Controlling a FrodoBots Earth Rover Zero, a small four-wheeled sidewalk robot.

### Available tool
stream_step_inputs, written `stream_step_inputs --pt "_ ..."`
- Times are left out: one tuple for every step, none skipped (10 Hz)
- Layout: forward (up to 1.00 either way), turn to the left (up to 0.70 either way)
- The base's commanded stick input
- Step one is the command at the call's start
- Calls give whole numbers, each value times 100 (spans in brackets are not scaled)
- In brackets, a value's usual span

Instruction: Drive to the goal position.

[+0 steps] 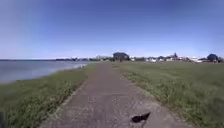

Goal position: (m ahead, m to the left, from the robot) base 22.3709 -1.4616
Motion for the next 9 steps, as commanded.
stream_step_inputs --pt "70 0" --pt "70 0" --pt "70 0" --pt "70 0" --pt "70 0" --pt "70 0" --pt "70 0" --pt "70 0" --pt "70 0"
